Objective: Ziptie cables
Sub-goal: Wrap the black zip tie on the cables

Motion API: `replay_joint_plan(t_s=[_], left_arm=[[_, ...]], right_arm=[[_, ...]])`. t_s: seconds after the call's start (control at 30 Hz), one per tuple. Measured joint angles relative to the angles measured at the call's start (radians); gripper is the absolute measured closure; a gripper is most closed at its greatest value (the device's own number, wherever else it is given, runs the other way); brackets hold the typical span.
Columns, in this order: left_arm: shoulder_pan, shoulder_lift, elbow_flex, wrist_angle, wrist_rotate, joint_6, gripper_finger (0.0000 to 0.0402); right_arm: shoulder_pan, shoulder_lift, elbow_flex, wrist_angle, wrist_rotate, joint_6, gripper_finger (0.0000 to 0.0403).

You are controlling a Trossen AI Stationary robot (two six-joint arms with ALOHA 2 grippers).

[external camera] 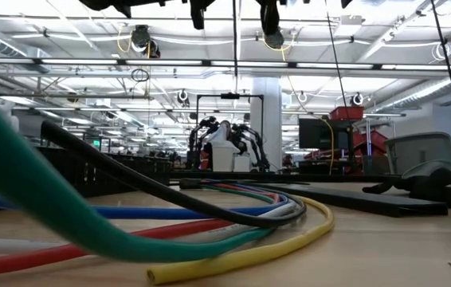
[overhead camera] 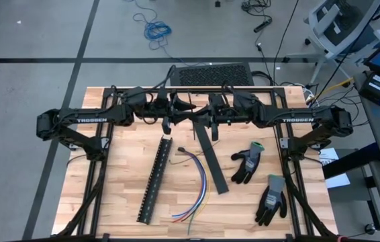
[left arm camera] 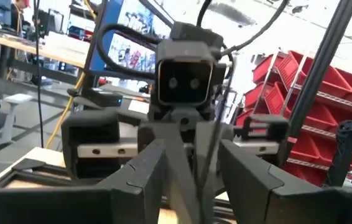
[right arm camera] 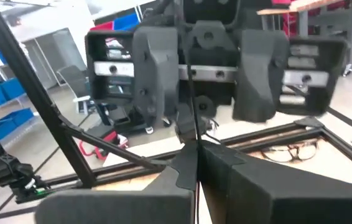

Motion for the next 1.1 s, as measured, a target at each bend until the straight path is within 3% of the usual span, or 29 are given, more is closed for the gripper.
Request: replay_joint_plan(t_s=[0.37,0.57,0.93,1.1], left_arm=[[0.000,0.000,0.000,0.013,0.000,0.002,0.0316],[0.001,0.000,0.000,0.013,0.000,-0.004,0.0392],[0.002,0.000,0.000,0.013,0.000,-0.006,0.0400],[0.005,-0.001,0.000,0.009,0.003,-0.006,0.0400]], right_arm=[[0.000,0.000,0.000,-0.040,0.044,0.001,0.0403],[0.000,0.000,0.000,-0.040,0.046,0.002,0.0403],[0.000,0.000,0.000,-0.035,0.047,0.026,0.0401],[-0.001,0.000,0.000,-0.051,0.047,0.022,0.0357]])
